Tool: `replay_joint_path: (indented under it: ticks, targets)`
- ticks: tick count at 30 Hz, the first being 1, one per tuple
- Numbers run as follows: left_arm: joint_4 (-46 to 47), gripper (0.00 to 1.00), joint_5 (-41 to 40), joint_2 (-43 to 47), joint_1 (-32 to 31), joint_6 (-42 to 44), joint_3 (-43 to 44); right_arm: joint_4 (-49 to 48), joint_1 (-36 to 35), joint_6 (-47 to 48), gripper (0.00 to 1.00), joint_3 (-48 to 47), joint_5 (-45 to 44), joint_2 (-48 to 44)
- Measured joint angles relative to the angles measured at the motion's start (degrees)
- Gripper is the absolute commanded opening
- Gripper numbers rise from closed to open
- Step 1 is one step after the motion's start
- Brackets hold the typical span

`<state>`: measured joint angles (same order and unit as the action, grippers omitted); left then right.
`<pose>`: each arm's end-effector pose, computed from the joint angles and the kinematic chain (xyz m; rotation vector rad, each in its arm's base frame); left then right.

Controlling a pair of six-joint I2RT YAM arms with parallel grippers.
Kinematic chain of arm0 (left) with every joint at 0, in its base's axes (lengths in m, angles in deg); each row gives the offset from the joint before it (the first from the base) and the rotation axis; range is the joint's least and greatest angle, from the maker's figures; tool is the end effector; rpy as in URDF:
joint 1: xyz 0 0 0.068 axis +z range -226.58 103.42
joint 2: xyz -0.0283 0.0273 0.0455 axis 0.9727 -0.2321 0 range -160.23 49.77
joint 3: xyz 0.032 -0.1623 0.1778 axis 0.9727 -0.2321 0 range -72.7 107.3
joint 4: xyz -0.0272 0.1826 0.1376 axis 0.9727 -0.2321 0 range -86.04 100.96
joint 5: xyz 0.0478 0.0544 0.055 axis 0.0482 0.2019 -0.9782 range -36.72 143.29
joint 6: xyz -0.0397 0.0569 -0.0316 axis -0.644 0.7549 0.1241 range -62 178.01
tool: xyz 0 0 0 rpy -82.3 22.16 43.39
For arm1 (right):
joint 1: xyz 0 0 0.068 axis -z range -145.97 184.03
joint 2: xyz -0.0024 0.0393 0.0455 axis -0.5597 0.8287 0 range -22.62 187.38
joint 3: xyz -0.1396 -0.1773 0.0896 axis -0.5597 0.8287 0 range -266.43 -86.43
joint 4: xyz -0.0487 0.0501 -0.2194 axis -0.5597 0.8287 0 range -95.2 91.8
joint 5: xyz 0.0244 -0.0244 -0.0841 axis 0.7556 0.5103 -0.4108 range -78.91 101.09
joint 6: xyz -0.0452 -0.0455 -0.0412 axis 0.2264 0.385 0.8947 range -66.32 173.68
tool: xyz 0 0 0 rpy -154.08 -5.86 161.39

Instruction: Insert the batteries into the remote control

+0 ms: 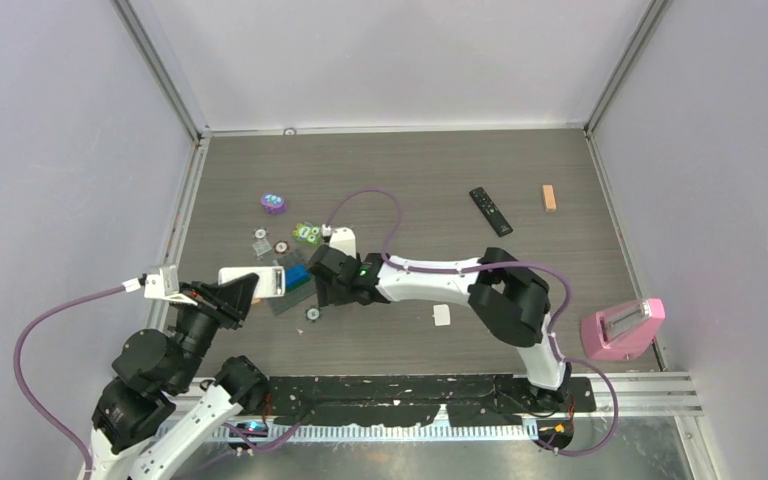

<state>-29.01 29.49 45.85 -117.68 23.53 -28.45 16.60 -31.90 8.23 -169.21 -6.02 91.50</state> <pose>0.0496 -0.0086 0.3128 -0.2424 1.5912 -0.7089 0.1839 0.3652 0.1587 -0.3211 2.4819 0.4760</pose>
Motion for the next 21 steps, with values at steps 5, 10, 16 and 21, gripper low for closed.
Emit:
replay_joint_path:
  ticks: [5,10,16,21]
  targets:
    - [-1.55,0.00,-1.38,-0.02,0.00,0.17,0.46,2.45,-0.66,-0.20,0.56,-3.65,-0.17,5.05]
    - [-2.10,0.00,-1.92,0.00,0.00,0.20,0.46,4.94,-0.74,-0.22,0.48,-6.05,-1.66,7.06]
    - [-2.21,0.00,-2.19,0.00,0.00,0.20,0.46,6.32,-0.68,-0.42,0.42,-8.00,-4.11,8.87]
    - [-2.36,0.00,-2.19,-0.02,0.00,0.15,0.46,6.62,-0.24,-0.24,0.22,-8.90,-5.53,9.68]
